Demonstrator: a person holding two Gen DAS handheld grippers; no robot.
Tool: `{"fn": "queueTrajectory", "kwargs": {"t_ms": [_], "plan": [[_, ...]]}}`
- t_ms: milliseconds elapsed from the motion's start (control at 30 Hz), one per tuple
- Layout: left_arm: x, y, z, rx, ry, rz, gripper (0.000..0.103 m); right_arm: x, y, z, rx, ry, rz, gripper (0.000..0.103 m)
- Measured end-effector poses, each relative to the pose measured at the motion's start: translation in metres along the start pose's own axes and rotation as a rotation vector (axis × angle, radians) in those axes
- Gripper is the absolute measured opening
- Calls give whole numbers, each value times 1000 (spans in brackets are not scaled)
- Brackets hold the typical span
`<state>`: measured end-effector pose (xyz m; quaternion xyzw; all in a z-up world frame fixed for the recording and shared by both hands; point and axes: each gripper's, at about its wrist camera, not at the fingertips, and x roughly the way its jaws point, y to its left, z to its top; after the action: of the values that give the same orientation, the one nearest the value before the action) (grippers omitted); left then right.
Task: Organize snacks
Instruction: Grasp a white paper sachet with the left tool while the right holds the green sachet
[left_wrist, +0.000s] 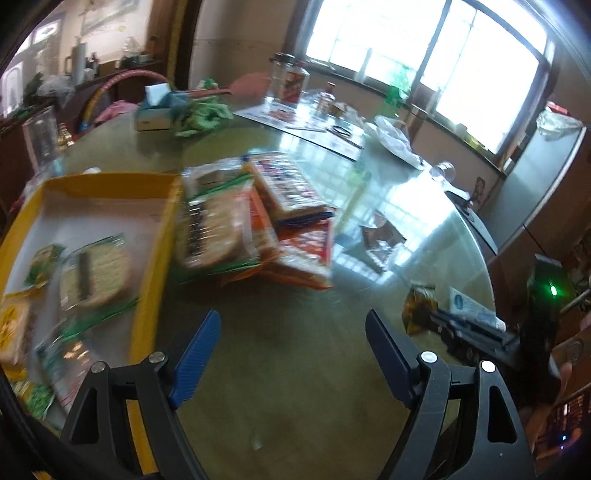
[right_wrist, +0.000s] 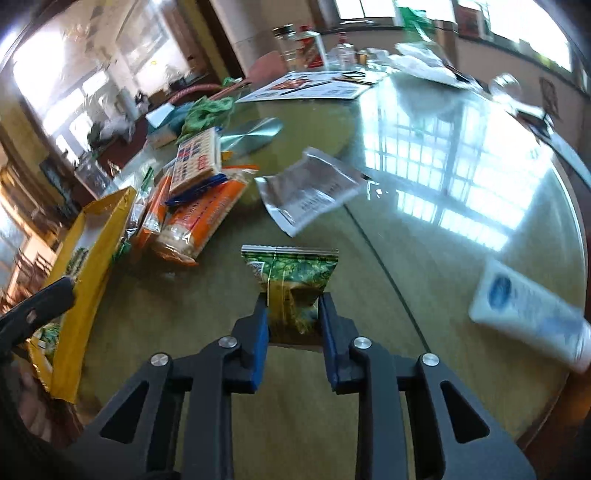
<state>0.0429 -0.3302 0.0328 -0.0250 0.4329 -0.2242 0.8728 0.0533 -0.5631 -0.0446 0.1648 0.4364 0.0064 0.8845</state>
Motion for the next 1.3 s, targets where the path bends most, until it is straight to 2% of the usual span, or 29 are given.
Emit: {"fn": "queueTrajectory", "kwargs": {"t_ms": [267, 500, 567, 600, 667, 700, 733, 767, 800, 833, 867, 900, 933, 1133, 1300], "plan": [[40, -60, 35, 174, 16, -25, 81, -25, -47, -10, 132, -54, -76, 26], [87, -118, 59, 421, 13, 40, 80, -33, -73, -13, 182, -75, -30, 26], [101, -124, 64, 461, 26, 69, 80, -33, -75, -13, 183, -78, -17, 26], [107, -125, 66, 464, 34, 59, 80, -33, -75, -14, 181, -79, -15, 26], [120, -128, 68, 487, 58, 59, 74, -32, -74, -14, 178, -82, -10, 26], [127, -127, 69, 492, 71, 68, 66, -32, -74, -14, 176, -83, -7, 26], [133, -126, 70, 499, 95, 69, 52, -32, -74, -15, 174, -84, -6, 26], [139, -122, 69, 486, 133, 59, 44, -32, -74, -15, 173, -85, -3, 26], [142, -119, 69, 467, 154, 46, 29, -32, -75, -15, 174, -86, -1, 26], [144, -115, 69, 451, 165, 35, 19, -32, -75, -15, 173, -87, 1, 26], [144, -112, 69, 432, 165, 27, 15, -32, -75, -16, 172, -88, 2, 26], [143, -109, 69, 421, 163, 23, 7, -32, -76, -16, 172, -89, 4, 26], [142, -108, 68, 412, 164, 22, 4, -31, -76, -16, 171, -90, 4, 26], [115, -95, 45, 349, 164, -5, 1, -30, -73, -16, 159, -88, -18, 26], [70, -64, 0, 259, 159, -10, 1, -33, -64, -23, 141, -84, -28, 26]]}}
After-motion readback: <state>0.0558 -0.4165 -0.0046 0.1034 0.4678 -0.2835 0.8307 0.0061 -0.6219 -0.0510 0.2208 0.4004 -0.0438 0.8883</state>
